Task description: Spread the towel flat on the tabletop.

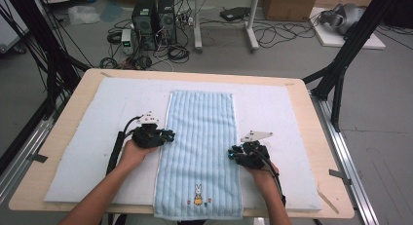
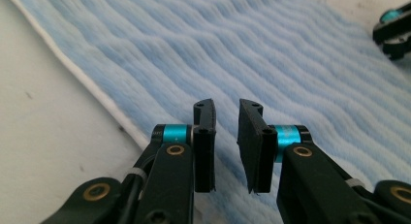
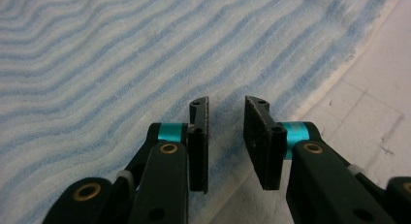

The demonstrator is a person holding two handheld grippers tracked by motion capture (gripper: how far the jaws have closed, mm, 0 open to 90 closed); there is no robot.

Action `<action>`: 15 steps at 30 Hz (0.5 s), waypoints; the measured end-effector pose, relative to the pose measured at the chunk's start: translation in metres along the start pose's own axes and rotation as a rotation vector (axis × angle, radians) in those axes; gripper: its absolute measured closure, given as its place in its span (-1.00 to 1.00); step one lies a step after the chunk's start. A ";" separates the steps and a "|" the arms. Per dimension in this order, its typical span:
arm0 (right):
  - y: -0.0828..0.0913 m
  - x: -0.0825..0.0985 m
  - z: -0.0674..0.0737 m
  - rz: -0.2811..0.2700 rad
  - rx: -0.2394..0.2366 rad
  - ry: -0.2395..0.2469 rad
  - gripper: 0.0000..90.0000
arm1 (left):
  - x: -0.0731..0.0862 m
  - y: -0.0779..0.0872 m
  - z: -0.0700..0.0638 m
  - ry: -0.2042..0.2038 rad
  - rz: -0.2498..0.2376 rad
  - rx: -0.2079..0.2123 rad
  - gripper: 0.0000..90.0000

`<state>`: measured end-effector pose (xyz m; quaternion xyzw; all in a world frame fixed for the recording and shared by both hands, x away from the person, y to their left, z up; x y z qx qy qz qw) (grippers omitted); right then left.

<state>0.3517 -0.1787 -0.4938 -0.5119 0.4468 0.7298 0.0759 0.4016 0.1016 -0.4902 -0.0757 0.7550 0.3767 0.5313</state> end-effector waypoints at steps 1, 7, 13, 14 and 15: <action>0.000 0.000 0.000 0.000 0.005 0.008 0.60 | 0.002 -0.001 -0.001 -0.001 0.008 -0.006 0.68; 0.005 0.002 0.008 0.038 0.016 0.061 0.68 | 0.006 0.004 -0.003 -0.016 0.003 -0.035 0.74; 0.012 0.004 0.011 0.005 -0.007 0.041 0.36 | 0.007 0.012 -0.001 0.017 -0.034 -0.033 0.40; 0.013 0.002 0.011 -0.018 -0.008 0.034 0.30 | 0.005 0.015 0.000 0.050 -0.074 -0.029 0.26; 0.015 0.000 0.011 -0.040 0.006 0.033 0.22 | 0.003 0.020 0.004 0.088 -0.124 -0.013 0.17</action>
Point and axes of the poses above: each handheld gripper's, and its own axes: y roughly backward along the jaws, x roughly out of its underside, z roughly to its left, the point moved 7 cm from there along -y, roughly forward along the jaws, and after that the axes turned 7 degrees about -z, right-handed, at the moved point
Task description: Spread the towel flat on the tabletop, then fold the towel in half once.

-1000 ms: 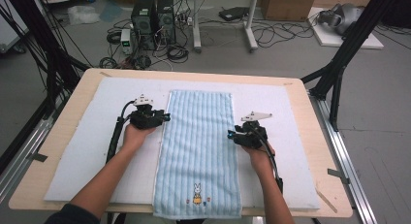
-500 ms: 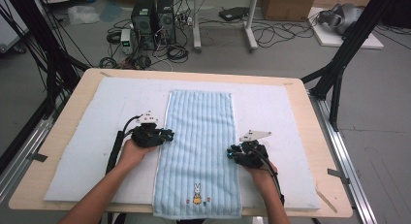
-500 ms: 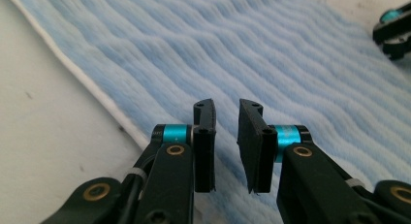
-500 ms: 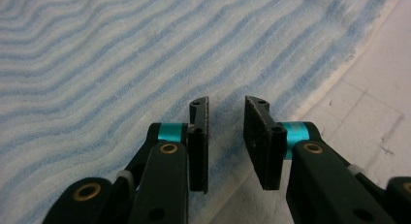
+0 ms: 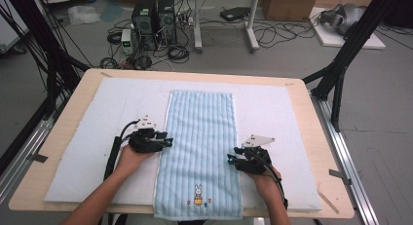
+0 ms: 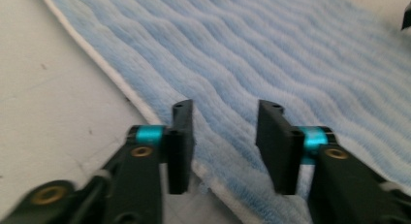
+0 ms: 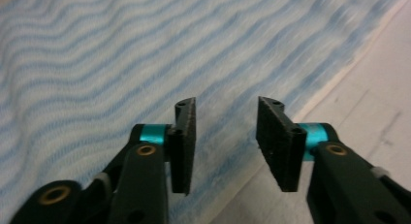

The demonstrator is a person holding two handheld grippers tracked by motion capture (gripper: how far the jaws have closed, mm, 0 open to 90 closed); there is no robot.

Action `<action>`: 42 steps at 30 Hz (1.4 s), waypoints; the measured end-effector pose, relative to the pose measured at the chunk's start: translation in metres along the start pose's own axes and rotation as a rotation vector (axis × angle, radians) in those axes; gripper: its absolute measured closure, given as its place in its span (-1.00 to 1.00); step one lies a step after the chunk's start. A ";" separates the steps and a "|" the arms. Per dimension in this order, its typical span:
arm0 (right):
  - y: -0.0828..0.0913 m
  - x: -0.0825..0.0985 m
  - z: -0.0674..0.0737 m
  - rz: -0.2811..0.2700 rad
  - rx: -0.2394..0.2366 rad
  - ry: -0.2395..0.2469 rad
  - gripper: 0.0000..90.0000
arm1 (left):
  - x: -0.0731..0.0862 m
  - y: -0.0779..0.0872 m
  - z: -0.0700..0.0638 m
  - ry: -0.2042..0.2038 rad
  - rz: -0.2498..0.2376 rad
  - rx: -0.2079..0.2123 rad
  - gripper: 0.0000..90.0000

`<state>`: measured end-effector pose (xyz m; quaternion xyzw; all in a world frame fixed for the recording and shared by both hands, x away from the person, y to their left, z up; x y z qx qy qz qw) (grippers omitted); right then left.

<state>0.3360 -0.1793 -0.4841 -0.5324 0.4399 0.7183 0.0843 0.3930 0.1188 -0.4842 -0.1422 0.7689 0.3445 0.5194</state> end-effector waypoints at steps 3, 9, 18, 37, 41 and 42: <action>0.007 -0.008 -0.005 -0.064 0.047 -0.019 -0.05 | -0.007 0.009 0.007 0.014 -0.084 0.003 -0.03; 0.023 -0.015 -0.024 -0.159 0.129 -0.081 -0.51 | -0.015 0.019 0.005 0.013 -0.162 0.013 -0.57; 0.040 -0.016 -0.047 -0.217 0.216 -0.102 -0.76 | -0.017 0.027 0.008 0.002 -0.190 0.009 -0.59; 0.046 -0.015 -0.051 -0.227 0.250 -0.092 -0.76 | -0.022 0.031 0.007 -0.021 -0.203 0.009 -0.59; 0.047 -0.014 -0.053 -0.229 0.257 -0.106 -0.76 | -0.022 0.030 0.009 -0.007 -0.202 0.007 -0.59; 0.047 -0.014 -0.054 -0.230 0.260 -0.103 -0.76 | -0.021 0.030 0.010 -0.001 -0.199 0.003 -0.59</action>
Point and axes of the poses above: each handheld gripper's, and its own axes: y roughly backward along the jaws, x roughly out of its underside, z roughly to its left, the point moved 7 cm from there along -y, roughly forward along the jaws, and after that the axes turned 7 degrees about -z, right-handed, at the moved point
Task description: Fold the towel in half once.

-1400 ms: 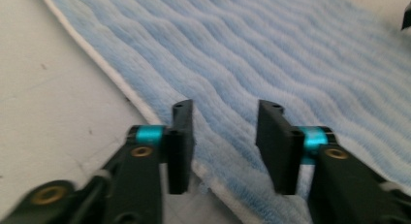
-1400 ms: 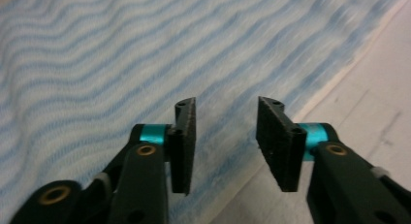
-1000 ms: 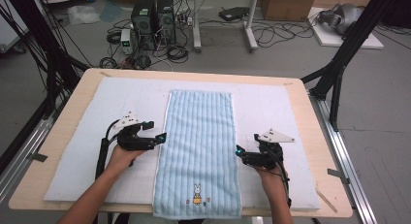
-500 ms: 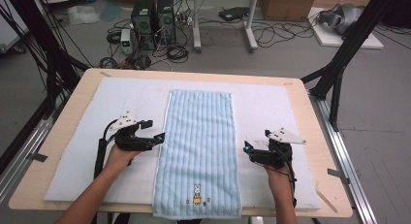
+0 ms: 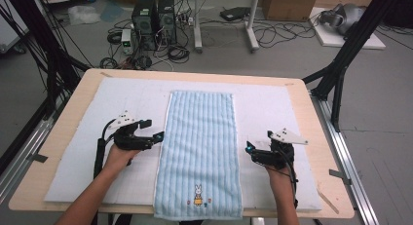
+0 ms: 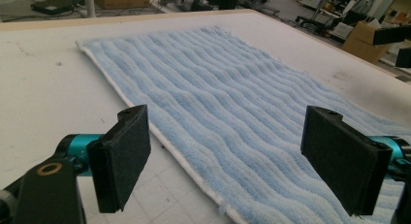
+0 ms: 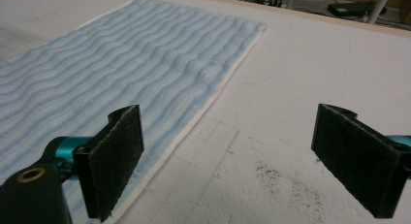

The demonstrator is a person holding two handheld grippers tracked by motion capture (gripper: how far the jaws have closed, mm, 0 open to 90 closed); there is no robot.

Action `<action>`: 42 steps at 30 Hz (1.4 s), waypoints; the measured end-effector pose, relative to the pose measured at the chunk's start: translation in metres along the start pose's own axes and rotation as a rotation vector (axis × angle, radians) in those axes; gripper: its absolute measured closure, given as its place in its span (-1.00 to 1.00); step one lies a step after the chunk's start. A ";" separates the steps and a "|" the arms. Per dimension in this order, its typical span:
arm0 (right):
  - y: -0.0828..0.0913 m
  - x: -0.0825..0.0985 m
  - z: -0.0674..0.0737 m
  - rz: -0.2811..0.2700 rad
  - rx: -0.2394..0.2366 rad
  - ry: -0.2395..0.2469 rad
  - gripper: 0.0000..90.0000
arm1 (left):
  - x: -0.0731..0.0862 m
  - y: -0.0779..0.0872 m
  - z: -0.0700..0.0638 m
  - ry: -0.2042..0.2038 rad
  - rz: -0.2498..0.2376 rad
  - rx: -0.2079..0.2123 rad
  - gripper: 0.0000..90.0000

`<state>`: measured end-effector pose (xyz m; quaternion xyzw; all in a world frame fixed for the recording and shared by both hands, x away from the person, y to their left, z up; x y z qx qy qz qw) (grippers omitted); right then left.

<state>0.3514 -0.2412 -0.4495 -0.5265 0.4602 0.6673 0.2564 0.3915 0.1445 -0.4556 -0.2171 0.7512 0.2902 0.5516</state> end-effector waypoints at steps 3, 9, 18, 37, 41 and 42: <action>0.000 0.001 0.000 0.005 -0.001 -0.011 -0.76 | 0.001 0.001 0.002 0.008 0.011 -0.013 -0.59; -0.008 0.003 -0.001 0.039 -0.011 -0.024 -0.76 | 0.003 0.002 0.009 0.008 0.026 -0.046 -0.59; -0.008 -0.001 -0.003 0.038 -0.027 -0.071 -0.76 | -0.014 -0.005 0.017 0.038 0.018 -0.070 -0.59; -0.011 -0.001 0.002 0.051 -0.045 -0.070 -0.68 | -0.014 -0.067 0.043 0.043 0.182 -0.177 -0.49; -0.013 0.001 0.004 0.060 -0.050 -0.067 -0.67 | -0.003 -0.077 0.046 0.030 0.246 -0.194 -0.36; -0.014 0.001 0.004 0.065 -0.049 -0.068 -0.67 | -0.001 -0.079 0.046 0.036 0.250 -0.205 -0.28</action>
Point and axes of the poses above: each handheld gripper's, and its own axes: y roughly backward along the jaws, x roughly out of its underside, z roughly to its left, the point moved 7 cm from there along -y, roughly forward along the jaws, and after that the axes turned 7 degrees about -z, right-handed, at the moved point
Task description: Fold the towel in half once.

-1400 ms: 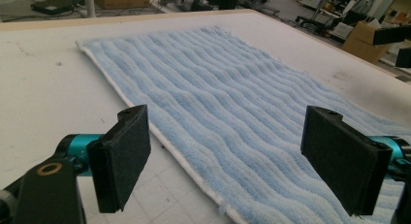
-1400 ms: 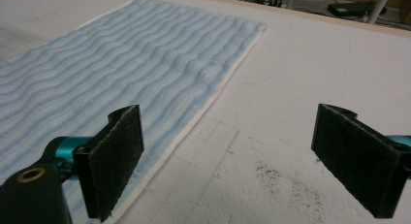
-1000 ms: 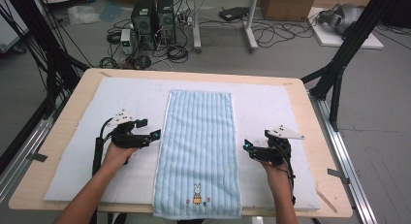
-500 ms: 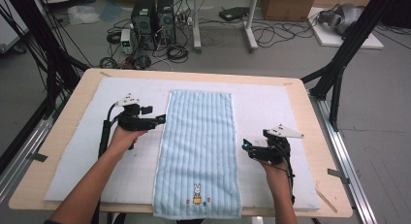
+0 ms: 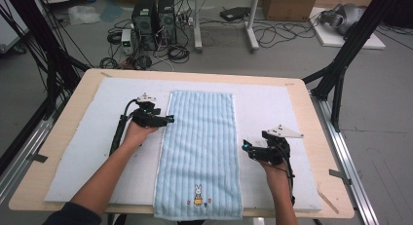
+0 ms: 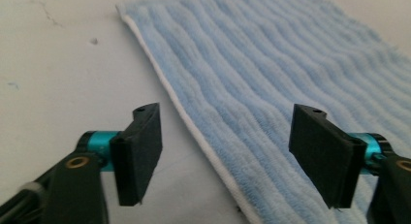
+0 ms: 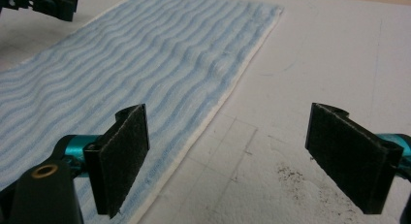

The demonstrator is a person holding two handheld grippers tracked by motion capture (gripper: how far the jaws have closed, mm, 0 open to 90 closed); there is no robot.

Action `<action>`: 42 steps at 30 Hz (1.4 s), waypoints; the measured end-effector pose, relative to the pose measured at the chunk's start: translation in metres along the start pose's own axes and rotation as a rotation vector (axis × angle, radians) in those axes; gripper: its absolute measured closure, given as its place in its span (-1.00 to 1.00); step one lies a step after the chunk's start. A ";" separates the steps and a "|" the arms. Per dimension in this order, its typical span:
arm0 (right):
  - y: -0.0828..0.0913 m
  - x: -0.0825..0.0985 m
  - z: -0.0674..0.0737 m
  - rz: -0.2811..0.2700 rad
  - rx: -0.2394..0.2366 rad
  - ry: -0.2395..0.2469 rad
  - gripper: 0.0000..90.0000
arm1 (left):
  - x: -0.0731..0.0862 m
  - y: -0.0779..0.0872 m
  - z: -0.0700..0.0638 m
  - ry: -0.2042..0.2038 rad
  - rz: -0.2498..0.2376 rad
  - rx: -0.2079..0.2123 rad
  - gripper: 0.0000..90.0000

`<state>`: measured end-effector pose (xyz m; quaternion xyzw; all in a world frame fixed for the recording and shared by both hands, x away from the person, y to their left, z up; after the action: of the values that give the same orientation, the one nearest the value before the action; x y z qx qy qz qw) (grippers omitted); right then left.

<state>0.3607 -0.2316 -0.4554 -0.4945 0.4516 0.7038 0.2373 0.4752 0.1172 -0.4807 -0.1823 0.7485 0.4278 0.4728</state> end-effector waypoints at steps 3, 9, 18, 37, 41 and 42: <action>-0.001 0.001 0.000 0.008 0.009 -0.010 -0.66 | 0.005 -0.006 0.002 -0.024 0.022 -0.019 -0.15; -0.007 0.002 -0.001 0.020 0.034 0.003 -0.67 | 0.009 -0.009 0.001 -0.109 0.041 -0.036 0.11; -0.044 -0.010 0.000 0.068 0.055 -0.031 -0.74 | 0.010 -0.009 -0.002 -0.117 0.034 0.010 0.86; -0.121 -0.015 -0.006 0.253 0.066 0.007 0.66 | 0.007 -0.007 0.002 -0.005 -0.004 0.059 0.95; -0.124 -0.016 -0.003 0.252 0.048 0.035 0.85 | 0.005 -0.007 0.002 -0.005 -0.023 0.053 0.96; -0.124 -0.017 -0.004 0.250 0.054 0.043 0.86 | 0.002 -0.007 0.002 0.013 -0.044 0.048 0.96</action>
<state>0.4662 -0.1733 -0.4906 -0.4429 0.5333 0.7047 0.1513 0.4806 0.1152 -0.4862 -0.1903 0.7572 0.3980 0.4816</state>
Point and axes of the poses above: each handheld gripper's, and its own axes: y roughly backward along the jaws, x roughly out of its underside, z roughly to its left, the point moved 7 cm from there along -y, roughly forward along the jaws, and after that the axes turned 7 degrees about -z, right-handed, at the moved point
